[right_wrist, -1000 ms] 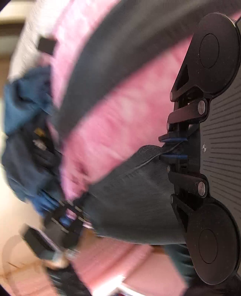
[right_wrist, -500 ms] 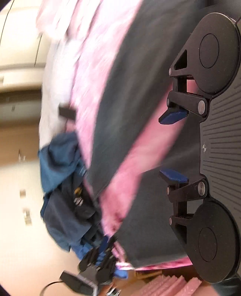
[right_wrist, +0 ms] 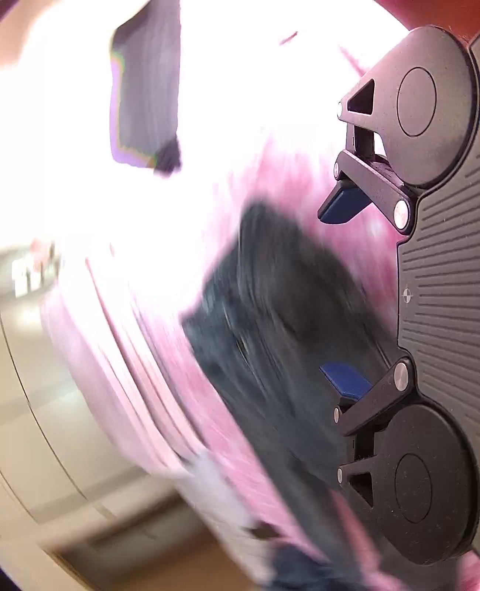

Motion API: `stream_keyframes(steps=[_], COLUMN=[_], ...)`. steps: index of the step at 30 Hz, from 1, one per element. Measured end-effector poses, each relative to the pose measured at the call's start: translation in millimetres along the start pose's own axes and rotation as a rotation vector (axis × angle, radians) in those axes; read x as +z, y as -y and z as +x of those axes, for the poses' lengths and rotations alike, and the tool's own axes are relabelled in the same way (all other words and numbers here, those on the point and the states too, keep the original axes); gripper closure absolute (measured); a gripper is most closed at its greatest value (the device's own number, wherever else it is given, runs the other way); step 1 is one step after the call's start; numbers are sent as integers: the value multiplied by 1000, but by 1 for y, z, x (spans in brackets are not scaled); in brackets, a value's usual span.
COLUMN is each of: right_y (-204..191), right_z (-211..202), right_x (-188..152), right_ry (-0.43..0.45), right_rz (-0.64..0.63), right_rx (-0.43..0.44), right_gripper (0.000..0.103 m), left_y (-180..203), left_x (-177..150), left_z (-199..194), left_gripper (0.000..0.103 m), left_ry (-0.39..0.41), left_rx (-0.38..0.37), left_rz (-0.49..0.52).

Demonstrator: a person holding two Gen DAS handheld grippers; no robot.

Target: Fold clothes

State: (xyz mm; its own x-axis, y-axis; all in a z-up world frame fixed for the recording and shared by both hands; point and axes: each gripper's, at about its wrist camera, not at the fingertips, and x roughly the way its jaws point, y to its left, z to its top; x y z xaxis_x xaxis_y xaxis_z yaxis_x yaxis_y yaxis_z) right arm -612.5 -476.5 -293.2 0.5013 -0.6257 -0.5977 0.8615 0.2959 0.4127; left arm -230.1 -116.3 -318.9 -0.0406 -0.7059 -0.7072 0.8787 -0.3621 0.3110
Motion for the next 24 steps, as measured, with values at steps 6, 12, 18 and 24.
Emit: stream_keyframes(steps=[6,12,18,24], right_y=[57,67,77,86], right_z=[54,39,-31,-25], right_x=[27,39,6,-1], right_ry=[-35,-9,2,0], right_rz=[250,222,114,134], right_rx=[114,158,118,69], right_gripper=[38,89,88,72], left_y=[41,40,48,47], left_x=[24,30,29,35], left_z=[46,52,43,36], left_gripper=[50,68,68,67], left_ry=[-38,-79,-76,-63], left_rx=[10,4,-43,-42], left_rz=[148,112,75,80])
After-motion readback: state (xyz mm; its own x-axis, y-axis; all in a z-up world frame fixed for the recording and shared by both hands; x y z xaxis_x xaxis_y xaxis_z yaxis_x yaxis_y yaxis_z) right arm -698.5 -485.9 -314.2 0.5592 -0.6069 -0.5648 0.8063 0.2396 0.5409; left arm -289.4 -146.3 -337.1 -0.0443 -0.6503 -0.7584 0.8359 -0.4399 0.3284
